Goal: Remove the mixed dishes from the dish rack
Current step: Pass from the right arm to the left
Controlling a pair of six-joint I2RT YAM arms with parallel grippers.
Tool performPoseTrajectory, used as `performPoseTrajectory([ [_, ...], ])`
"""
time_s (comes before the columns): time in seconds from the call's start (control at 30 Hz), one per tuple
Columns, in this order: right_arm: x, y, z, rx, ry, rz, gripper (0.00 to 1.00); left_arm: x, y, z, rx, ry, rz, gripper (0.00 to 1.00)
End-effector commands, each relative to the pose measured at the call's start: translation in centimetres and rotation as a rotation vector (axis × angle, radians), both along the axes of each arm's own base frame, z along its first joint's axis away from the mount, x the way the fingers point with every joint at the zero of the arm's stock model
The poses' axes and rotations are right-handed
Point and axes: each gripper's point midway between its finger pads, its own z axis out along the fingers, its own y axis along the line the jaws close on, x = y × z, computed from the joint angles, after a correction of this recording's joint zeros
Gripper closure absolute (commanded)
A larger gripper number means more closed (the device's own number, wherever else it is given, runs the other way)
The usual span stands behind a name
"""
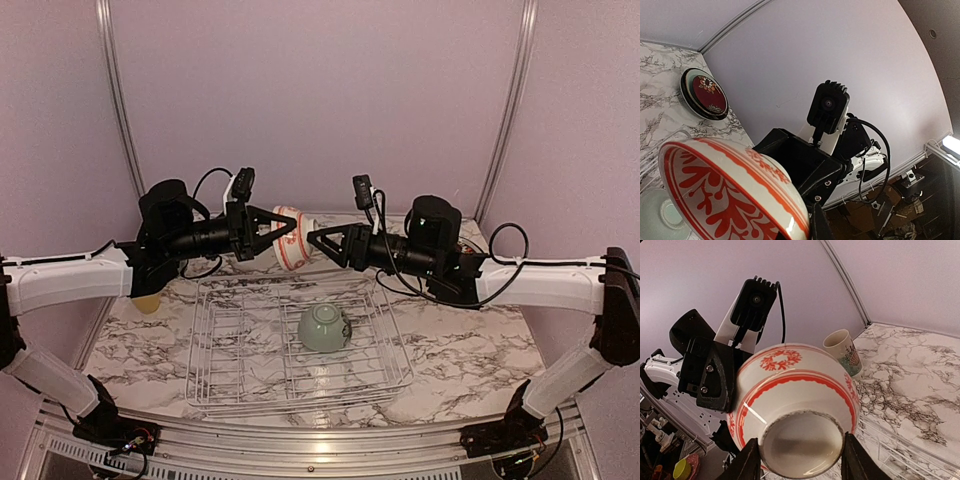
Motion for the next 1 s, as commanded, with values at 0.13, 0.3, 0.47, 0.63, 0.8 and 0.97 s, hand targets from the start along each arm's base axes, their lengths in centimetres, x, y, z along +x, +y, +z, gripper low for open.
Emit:
performPoseTrajectory([
  [0.13, 0.9, -0.6, 1.8, 0.003, -0.085, -0.057, 0.66, 1.2, 0.3, -0.7, 0.1, -0.01, 0.074, 1.0],
  [0.3, 1.4, -1.1, 0.8, -0.046, -0.075, -0.1, 0.2, 2.3, 1.4, -1.3, 0.238, -0.053, 0.161, 1.0],
  [0.47, 1.5, -2.1, 0.5, -0.073, -0.088, -0.145, 0.1, 3.6, 3.1, -2.2, 0.362, -0.065, 0.252, 1.0],
  [0.63, 1.6, -2.9, 0.7, -0.099, -0.105, -0.18, 0.1, 4.9, 4.9, -2.9, 0.494, -0.084, 0.338, 1.0],
  [0.8, 1.5, -3.5, 0.3, -0.124, -0.107, -0.197, 0.1, 7.8, 8.1, -5.0, 0.804, -0.091, 0.475, 1.0],
  [0.97, 1.4, -4.3, -0.4, -0.15, -0.1, -0.218, 0.1, 10.6, 11.8, -8.3, 1.167, -0.1, 0.588, 1.0],
])
